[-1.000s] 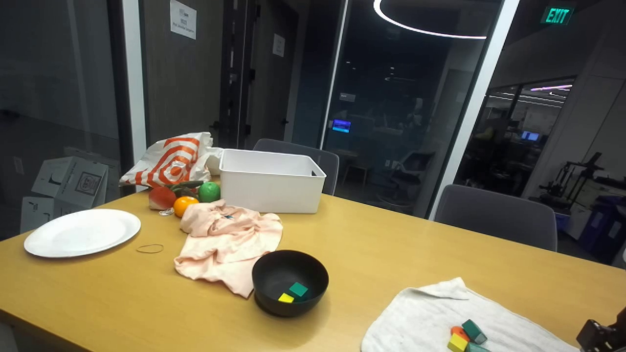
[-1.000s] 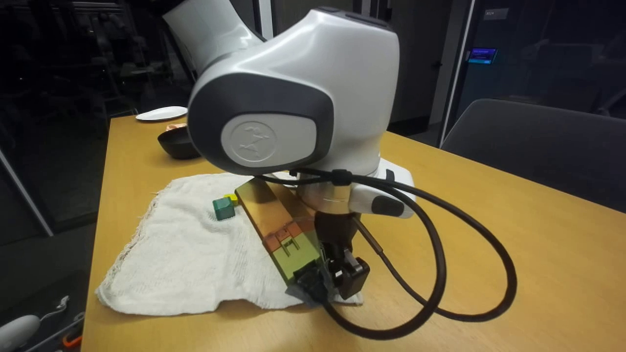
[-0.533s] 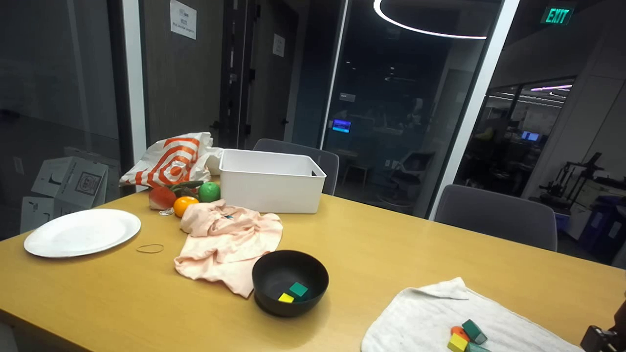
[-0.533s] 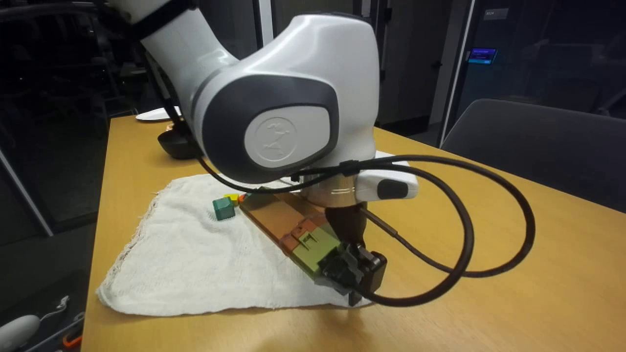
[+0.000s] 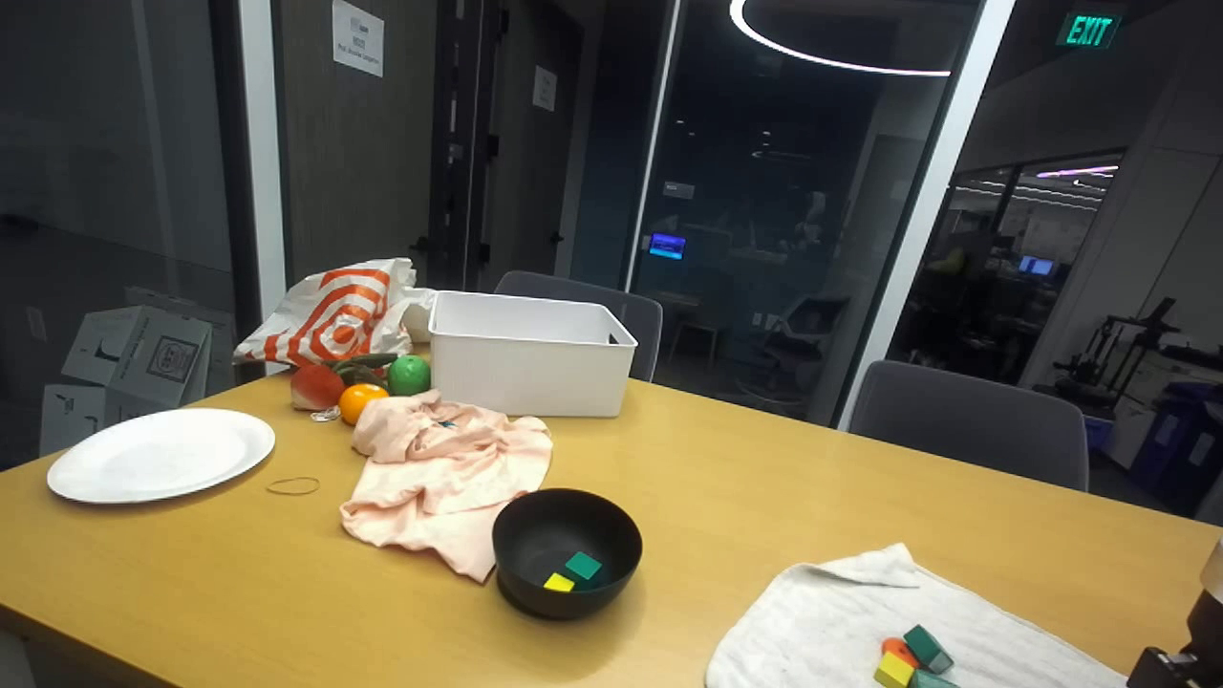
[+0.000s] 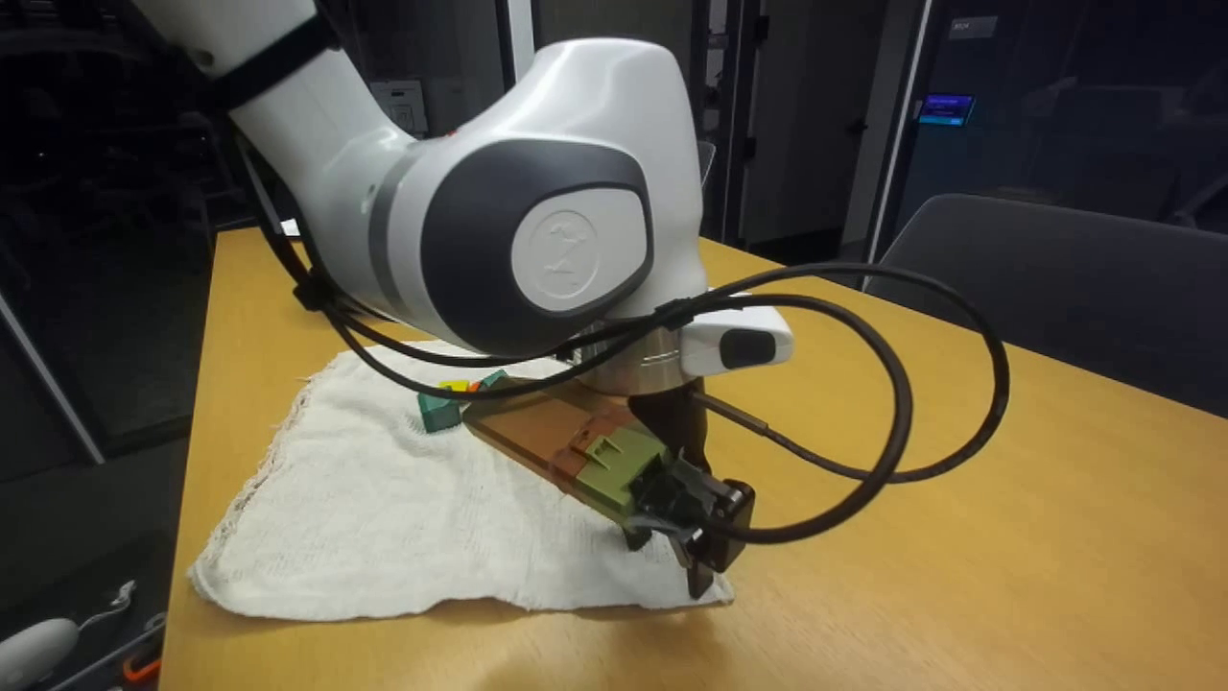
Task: Fold the towel with blocks on it
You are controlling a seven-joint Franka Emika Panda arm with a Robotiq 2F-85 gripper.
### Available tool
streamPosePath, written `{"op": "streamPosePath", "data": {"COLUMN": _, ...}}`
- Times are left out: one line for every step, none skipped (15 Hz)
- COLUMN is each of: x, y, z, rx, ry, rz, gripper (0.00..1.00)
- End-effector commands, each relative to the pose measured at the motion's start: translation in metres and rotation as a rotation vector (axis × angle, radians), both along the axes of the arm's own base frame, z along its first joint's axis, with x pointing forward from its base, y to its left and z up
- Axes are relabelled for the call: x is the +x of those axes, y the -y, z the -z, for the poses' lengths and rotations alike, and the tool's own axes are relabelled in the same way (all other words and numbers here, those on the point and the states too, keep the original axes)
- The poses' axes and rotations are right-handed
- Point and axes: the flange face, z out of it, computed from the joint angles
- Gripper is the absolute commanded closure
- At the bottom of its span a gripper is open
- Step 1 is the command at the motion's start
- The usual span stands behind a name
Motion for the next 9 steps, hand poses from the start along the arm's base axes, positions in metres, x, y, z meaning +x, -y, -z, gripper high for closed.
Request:
{"op": "streamPosePath", "data": {"x": -0.005, "y": -0.010, "z": 0.001, "rx": 0.101, "ry": -0.002, "rz": 0.051, "gripper": 0.68}}
{"op": "streamPosePath", "data": {"x": -0.008, "y": -0.013, "z": -0.001, "rx": 0.141, "ry": -0.003, "rz": 0.084, "gripper": 0.73}}
{"op": "streamPosePath", "data": {"x": -0.008, "y": -0.013, "z": -0.005, "rx": 0.189, "ry": -0.010, "rz": 0.122, "gripper": 0.83}}
{"op": "streamPosePath", "data": {"x": -0.004, "y": -0.009, "z": -0.005, "rx": 0.233, "ry": -0.017, "rz": 0.155, "gripper": 0.91}}
{"op": "streamPosePath", "data": {"x": -0.004, "y": -0.007, "z": -0.009, "rx": 0.259, "ry": -0.017, "rz": 0.183, "gripper": 0.97}}
{"op": "streamPosePath", "data": {"x": -0.003, "y": -0.006, "z": -0.013, "rx": 0.282, "ry": -0.017, "rz": 0.202, "gripper": 0.98}}
{"op": "streamPosePath", "data": {"x": -0.003, "y": -0.004, "z": -0.015, "rx": 0.295, "ry": -0.016, "rz": 0.222, "gripper": 1.00}}
{"op": "streamPosePath", "data": {"x": -0.001, "y": -0.004, "z": -0.020, "rx": 0.296, "ry": -0.010, "rz": 0.231, "gripper": 0.95}}
{"op": "streamPosePath", "data": {"x": 0.002, "y": -0.004, "z": -0.026, "rx": 0.289, "ry": 0.002, "rz": 0.233, "gripper": 0.95}}
